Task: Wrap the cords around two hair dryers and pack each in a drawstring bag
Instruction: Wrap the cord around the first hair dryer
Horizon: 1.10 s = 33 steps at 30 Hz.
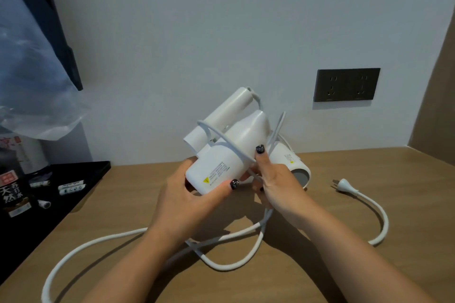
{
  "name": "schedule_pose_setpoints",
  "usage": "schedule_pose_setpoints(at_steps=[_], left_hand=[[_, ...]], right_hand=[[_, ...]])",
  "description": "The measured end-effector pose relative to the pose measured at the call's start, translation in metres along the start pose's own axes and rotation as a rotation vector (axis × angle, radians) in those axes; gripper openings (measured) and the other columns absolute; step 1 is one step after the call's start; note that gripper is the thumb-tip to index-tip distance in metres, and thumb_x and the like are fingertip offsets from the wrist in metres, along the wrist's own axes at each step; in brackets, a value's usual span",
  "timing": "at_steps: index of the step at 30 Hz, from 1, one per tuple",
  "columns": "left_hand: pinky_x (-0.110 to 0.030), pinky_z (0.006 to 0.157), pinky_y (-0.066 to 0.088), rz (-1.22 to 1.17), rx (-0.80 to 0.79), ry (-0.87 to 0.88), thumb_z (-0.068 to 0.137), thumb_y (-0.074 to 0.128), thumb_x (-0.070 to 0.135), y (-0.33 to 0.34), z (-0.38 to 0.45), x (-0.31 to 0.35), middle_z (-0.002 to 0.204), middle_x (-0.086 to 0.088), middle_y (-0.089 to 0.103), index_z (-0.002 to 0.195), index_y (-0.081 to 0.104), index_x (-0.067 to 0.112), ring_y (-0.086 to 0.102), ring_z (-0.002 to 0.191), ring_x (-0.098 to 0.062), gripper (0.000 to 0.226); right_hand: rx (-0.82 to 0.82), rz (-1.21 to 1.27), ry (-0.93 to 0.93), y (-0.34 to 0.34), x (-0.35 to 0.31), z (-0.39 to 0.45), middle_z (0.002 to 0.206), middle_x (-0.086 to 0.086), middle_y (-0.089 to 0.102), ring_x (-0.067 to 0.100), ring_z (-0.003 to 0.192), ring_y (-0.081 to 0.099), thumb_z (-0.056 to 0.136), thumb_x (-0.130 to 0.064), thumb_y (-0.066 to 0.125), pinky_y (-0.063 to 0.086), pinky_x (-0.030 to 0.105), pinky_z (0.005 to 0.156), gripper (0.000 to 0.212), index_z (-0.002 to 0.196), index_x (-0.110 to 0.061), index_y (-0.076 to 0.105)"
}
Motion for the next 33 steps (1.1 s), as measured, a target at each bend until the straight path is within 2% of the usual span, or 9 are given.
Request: schedule_pose_setpoints(at_steps=[6,8,11,14,20,26,28,31,33], left_hand=[[-0.020,0.061,0.056,0.232,0.005,0.081,0.064,0.084,0.041,0.000,-0.001,-0.002,0.086,0.022,0.062,0.094,0.049,0.047,0.057,0.086,0.017,0.045],[-0.018,0.061,0.055,0.306,0.009,0.108,0.064,0.081,0.046,0.000,-0.001,-0.001,0.088,0.024,0.058,0.094,0.046,0.051,0.055,0.086,0.018,0.047],[-0.019,0.062,0.053,0.391,0.046,0.147,0.062,0.078,0.052,-0.003,0.001,-0.002,0.092,0.021,0.059,0.102,0.044,0.050,0.059,0.083,0.008,0.052],[-0.026,0.066,0.057,0.469,0.063,0.173,0.063,0.077,0.054,-0.007,0.004,-0.008,0.101,0.018,0.058,0.117,0.046,0.043,0.059,0.089,-0.001,0.063],[-0.033,0.074,0.054,0.647,0.059,0.258,0.070,0.079,0.046,-0.009,0.001,-0.003,0.112,0.010,0.052,0.137,0.041,0.034,0.054,0.098,-0.010,0.079],[-0.033,0.057,0.048,0.876,0.083,0.415,0.065,0.080,0.035,0.012,-0.005,-0.002,0.105,-0.001,0.056,0.135,0.048,0.025,0.057,0.086,-0.025,0.078],[-0.033,0.056,0.045,0.916,0.117,0.490,0.060,0.083,0.026,0.016,-0.005,-0.001,0.104,-0.005,0.057,0.133,0.052,0.021,0.056,0.082,-0.028,0.080],[-0.037,0.059,0.048,0.924,0.175,0.601,0.058,0.085,0.016,0.017,-0.006,0.005,0.110,-0.009,0.058,0.133,0.051,0.019,0.056,0.084,-0.030,0.083],[-0.040,0.062,0.050,0.914,0.210,0.658,0.058,0.085,0.010,0.013,-0.007,0.008,0.116,-0.012,0.059,0.133,0.049,0.018,0.057,0.088,-0.032,0.083]], right_hand=[[0.005,-0.023,0.137,0.012,0.009,-0.002,0.070,0.003,0.061,0.019,0.070,0.054,0.095,-0.065,0.018,0.043,0.036,0.074,0.066,0.084,-0.019,0.064],[0.000,-0.010,0.162,0.013,0.009,-0.001,0.071,0.002,0.062,0.018,0.066,0.053,0.095,-0.064,0.022,0.044,0.033,0.067,0.061,0.083,-0.020,0.062],[0.011,0.070,0.234,0.010,0.008,-0.002,0.058,-0.002,0.050,0.012,0.045,0.038,0.096,-0.061,0.032,0.031,0.025,0.048,0.060,0.080,-0.014,0.065],[-0.064,0.170,0.317,0.010,0.009,-0.004,0.054,-0.002,0.045,0.009,0.036,0.029,0.094,-0.064,0.035,0.024,0.022,0.039,0.065,0.083,-0.007,0.064],[-0.137,0.205,0.348,0.011,0.009,-0.007,0.060,0.001,0.046,0.008,0.039,0.026,0.083,-0.075,0.043,0.022,0.021,0.040,0.073,0.087,-0.006,0.063],[-0.228,0.294,0.405,0.014,0.014,-0.011,0.052,-0.001,0.041,0.008,0.037,0.025,0.072,-0.085,0.041,0.020,0.020,0.040,0.074,0.074,-0.012,0.050],[-0.233,0.366,0.444,0.014,0.018,-0.011,0.053,0.001,0.041,0.008,0.040,0.025,0.065,-0.089,0.042,0.022,0.021,0.041,0.084,0.083,-0.008,0.055],[-0.259,0.464,0.462,0.013,0.020,-0.010,0.059,0.004,0.042,0.010,0.049,0.022,0.059,-0.090,0.045,0.018,0.023,0.048,0.107,0.110,0.002,0.062],[-0.284,0.517,0.434,0.014,0.018,-0.008,0.073,0.010,0.048,0.012,0.052,0.020,0.059,-0.091,0.046,0.018,0.024,0.048,0.113,0.119,0.003,0.060]])
Point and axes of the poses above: each hand's wrist, its own z-axis towards the middle knuckle, its own y-axis out of the palm, x = y × z, the point moved 5 cm from there along z, towards the middle knuckle
